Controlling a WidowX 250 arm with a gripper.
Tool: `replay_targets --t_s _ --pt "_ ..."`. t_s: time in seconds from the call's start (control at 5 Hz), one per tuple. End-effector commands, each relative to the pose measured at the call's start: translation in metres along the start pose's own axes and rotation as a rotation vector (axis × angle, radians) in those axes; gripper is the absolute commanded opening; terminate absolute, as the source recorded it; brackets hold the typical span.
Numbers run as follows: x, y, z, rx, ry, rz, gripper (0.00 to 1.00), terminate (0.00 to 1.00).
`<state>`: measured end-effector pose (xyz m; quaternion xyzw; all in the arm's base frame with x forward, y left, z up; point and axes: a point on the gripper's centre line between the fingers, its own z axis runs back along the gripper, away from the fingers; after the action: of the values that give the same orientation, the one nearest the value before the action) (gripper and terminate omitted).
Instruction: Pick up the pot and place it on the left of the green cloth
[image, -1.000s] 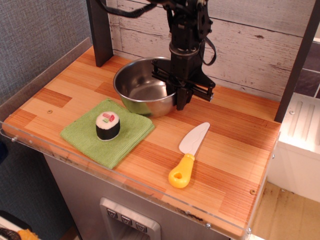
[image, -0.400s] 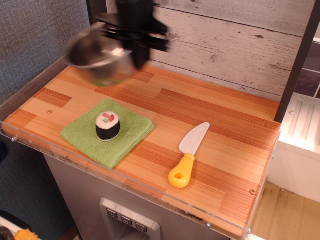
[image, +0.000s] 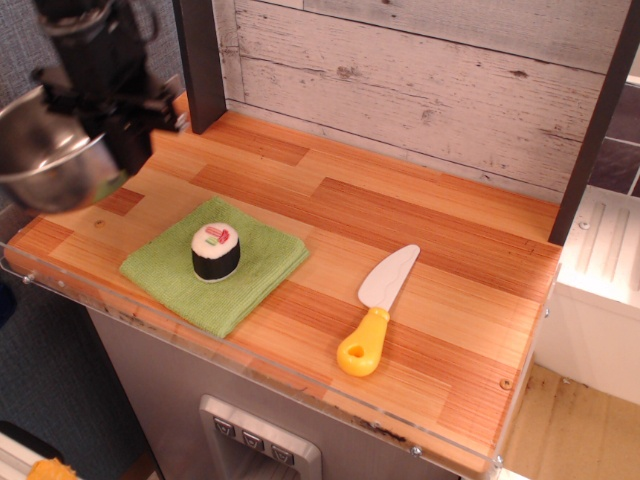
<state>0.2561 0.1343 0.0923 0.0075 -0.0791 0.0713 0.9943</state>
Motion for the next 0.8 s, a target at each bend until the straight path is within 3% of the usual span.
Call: replay_targets --t_s 0.0,0.6 --pt "0.006 0.014 -0.014 0.046 -0.004 0.0 0.0 0.0" --pt "0.02 0.002 -0.044 0.087 0.05 -0.028 0.0 0.0"
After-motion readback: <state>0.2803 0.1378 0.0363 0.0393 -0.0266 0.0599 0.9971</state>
